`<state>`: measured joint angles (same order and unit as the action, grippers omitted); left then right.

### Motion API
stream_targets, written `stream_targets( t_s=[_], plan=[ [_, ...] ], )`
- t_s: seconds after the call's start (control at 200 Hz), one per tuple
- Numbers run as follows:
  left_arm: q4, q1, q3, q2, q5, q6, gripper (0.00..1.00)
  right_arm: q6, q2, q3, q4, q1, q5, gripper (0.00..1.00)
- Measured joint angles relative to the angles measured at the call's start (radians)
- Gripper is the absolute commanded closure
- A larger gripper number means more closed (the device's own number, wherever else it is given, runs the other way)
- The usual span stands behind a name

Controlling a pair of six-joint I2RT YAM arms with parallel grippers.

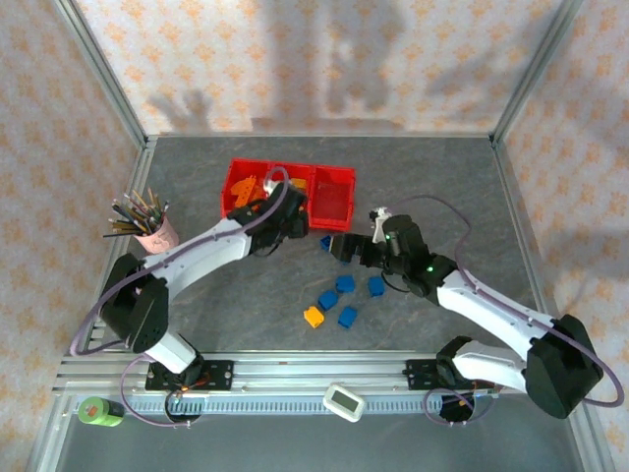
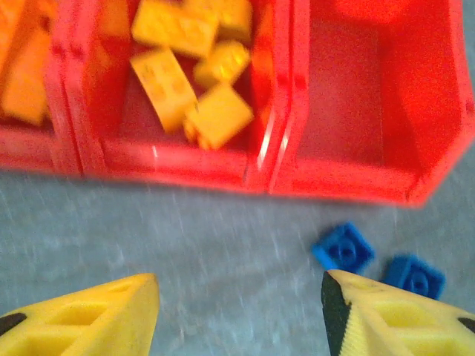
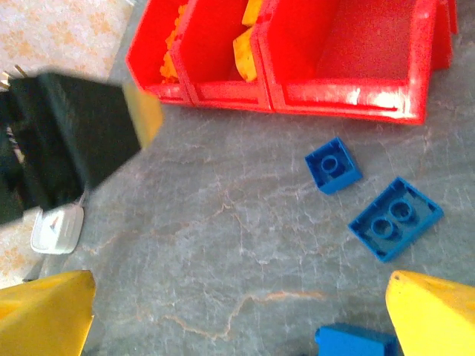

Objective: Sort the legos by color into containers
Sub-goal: Pick up the lego from the middle-left of the table.

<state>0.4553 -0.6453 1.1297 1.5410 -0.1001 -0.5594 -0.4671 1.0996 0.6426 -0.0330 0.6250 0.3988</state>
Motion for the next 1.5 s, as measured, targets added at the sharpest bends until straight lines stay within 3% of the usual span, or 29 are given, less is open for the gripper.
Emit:
stream_targets(
  t_s=[0.215,0.385,0.661,0.991,1.497],
  plan=[
    [0.017,-0.156,-0.17,-0.105,0.039,-0.108,0.34,-0.006,-0.065,-0.082,-0.054,0.0,0.029,0.0],
    [0.022,-0.285,-0.253,-0.151,0.048,-0.266,0.29,-0.029,-0.103,-0.159,-0.068,0.0,0.064,0.0],
    [-0.007,-0.425,-0.35,-0.169,0.071,-0.493,0.21,-0.05,-0.173,-0.241,-0.084,0.0,0.074,0.0],
    [-0.056,-0.491,-0.343,-0.054,0.071,-0.594,0.23,-0.054,-0.177,-0.252,-0.082,0.0,0.073,0.0],
    [-0.078,-0.499,-0.274,0.065,0.04,-0.603,0.33,-0.053,-0.184,-0.262,-0.079,0.0,0.072,0.0]
  ],
)
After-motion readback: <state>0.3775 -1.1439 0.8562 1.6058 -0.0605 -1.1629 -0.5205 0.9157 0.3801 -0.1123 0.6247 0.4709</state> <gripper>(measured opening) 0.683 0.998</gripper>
